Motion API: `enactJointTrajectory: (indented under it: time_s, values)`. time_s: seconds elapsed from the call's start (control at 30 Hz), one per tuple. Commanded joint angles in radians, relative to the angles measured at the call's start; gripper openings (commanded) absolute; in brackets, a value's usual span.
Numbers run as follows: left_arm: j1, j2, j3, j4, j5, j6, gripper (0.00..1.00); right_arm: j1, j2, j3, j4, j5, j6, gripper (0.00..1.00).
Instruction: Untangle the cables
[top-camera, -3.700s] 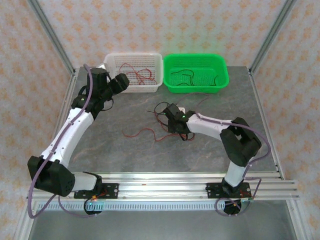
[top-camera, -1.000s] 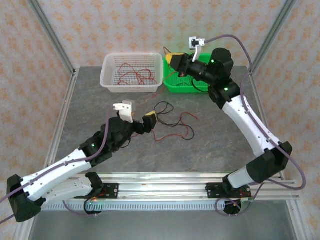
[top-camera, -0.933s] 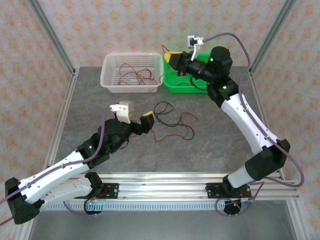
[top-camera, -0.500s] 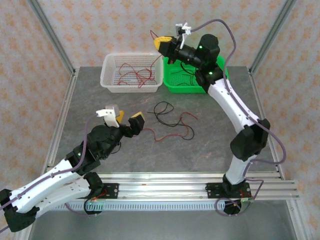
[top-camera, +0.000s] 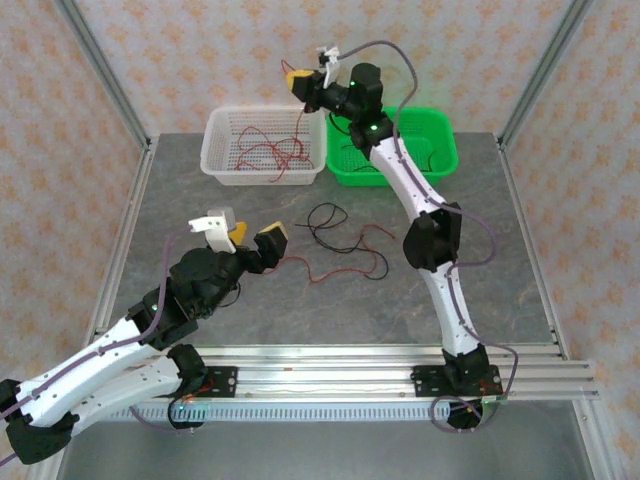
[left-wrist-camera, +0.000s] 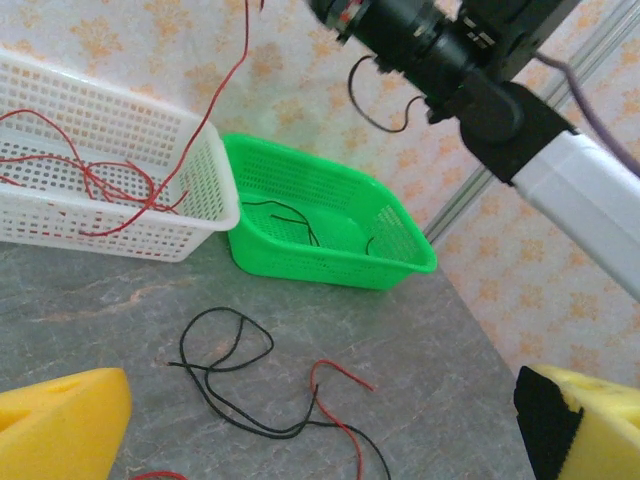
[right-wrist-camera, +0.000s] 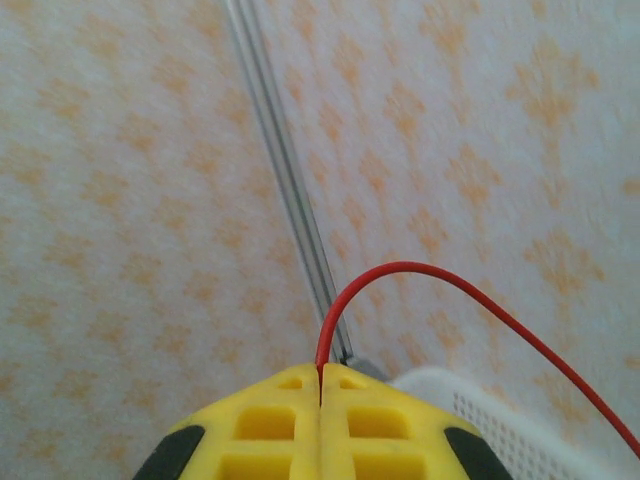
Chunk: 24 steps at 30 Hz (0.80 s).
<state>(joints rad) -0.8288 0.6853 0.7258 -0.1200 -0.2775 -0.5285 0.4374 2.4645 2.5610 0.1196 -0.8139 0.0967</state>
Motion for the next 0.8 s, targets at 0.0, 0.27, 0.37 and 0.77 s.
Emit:
enactJointTrajectory:
  time_s: [0.0, 0.27, 0.37, 0.77]
  values:
    - [0.007, 0.000, 0.023, -0.021, -0.004, -0.027, 0.99, 0.000, 0.011, -0.012, 0.020, 0.054, 0.028, 0.00]
    - [0.007, 0.023, 0.033, -0.014, -0.008, -0.019, 0.99, 0.005, -0.042, 0.018, 0.050, 0.056, 0.107, 0.00]
    - [0.007, 0.028, 0.035, -0.013, -0.007, -0.019, 0.99, 0.013, -0.103, 0.016, 0.061, 0.057, 0.133, 0.00]
    - [0.007, 0.011, 0.050, -0.031, -0.016, 0.001, 0.99, 0.043, -0.226, 0.019, 0.168, 0.173, 0.187, 0.00]
